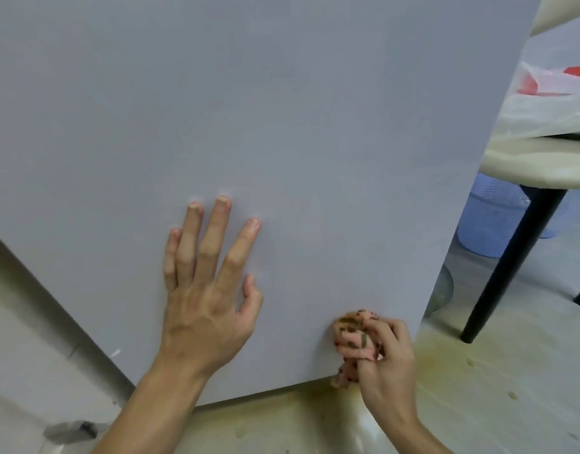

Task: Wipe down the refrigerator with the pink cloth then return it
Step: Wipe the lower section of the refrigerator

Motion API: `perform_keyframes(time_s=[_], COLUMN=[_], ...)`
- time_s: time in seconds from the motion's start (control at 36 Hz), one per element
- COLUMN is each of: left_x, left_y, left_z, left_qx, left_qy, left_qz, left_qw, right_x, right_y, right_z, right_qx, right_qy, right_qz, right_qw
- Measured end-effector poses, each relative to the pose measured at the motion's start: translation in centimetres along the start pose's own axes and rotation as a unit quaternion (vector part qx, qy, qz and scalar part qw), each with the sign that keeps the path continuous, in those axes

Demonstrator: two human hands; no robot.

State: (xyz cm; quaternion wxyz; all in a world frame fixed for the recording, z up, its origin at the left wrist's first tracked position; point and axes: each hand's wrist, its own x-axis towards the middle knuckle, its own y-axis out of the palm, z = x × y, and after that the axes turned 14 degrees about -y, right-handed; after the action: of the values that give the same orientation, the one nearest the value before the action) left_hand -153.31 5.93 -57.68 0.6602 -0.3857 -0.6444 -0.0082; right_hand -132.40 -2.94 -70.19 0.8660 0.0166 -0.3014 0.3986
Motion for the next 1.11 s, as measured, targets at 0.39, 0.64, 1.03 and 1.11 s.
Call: perform_keyframes(time_s=[0.39,0.64,1.03,1.11], left_x=[0.9,1.0,1.3,1.3], left_y=[-3.0,-3.5,-1.6,-1.7], left_z=[4.6,5.7,3.1,3.1], left_qx=[-0.005,-0.049,-0.041,-0.039], left_qy=[-0.091,-0.128,-0.098,-0.099], left_qz=[-0.036,-0.050,-0.087,-0.082], left_qw=[0.995,0.989,0.991,0.991], right_x=[12.3,6.0,5.9,6.3], right_y=[3.0,12.0,0.2,-0.7], right_z=[15.6,16.5,4.7,4.9], right_qx=[0.042,-0.044,-0.072,-0.045], right_qy=[-0.286,-0.504,-0.167,-0.050], right_qz=[-0.256,-0.019,-0.146,-0.204], right_qw=[0.922,0.862,0.972,0.977])
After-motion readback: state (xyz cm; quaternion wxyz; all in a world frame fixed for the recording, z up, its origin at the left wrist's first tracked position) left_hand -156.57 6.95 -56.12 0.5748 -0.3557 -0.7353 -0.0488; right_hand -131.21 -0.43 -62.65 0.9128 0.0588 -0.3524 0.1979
